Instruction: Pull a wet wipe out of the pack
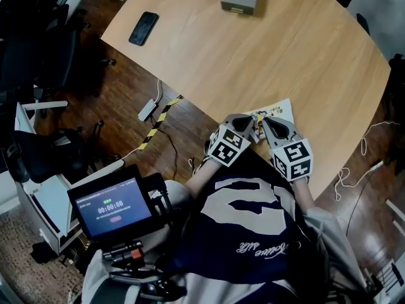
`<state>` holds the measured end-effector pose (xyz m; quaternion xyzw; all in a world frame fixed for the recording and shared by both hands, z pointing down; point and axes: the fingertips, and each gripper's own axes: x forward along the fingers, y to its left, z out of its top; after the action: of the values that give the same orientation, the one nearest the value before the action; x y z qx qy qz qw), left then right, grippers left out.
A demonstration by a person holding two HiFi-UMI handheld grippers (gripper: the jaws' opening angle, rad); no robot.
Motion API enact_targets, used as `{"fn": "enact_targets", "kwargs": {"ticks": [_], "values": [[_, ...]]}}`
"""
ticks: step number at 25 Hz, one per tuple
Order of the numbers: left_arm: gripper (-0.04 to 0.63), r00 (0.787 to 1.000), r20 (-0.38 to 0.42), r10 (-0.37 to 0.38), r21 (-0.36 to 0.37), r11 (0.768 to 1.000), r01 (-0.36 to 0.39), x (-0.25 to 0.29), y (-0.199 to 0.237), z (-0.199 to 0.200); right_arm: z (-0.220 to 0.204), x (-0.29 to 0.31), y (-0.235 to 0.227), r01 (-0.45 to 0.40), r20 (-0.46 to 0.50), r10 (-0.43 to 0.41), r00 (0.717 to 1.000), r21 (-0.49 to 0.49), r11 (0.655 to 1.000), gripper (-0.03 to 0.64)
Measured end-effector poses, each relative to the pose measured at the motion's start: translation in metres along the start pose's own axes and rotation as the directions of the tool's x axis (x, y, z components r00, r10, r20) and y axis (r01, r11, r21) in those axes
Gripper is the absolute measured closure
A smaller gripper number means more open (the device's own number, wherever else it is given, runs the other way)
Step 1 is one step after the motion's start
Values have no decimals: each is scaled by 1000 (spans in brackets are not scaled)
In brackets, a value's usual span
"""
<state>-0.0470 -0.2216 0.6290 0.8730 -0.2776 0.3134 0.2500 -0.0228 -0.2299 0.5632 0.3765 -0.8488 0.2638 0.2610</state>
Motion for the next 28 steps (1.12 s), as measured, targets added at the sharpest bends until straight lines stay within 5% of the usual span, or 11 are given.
{"fn": "enact_targets", "kwargs": {"ticks": [10, 15, 28], "values": [[592, 1000, 7, -11, 47, 999, 11, 8, -1, 1, 5, -11, -2, -16, 83, 8, 997, 102, 995, 614], [592, 1000, -4, -4, 69, 998, 5, 10, 0, -1, 35, -27, -11, -69, 215, 20, 976, 222, 973, 614], [592, 1000, 3, 24, 47, 999, -24, 11, 13, 2, 51, -53, -33, 2, 258, -58, 964, 215, 977, 614]]}}
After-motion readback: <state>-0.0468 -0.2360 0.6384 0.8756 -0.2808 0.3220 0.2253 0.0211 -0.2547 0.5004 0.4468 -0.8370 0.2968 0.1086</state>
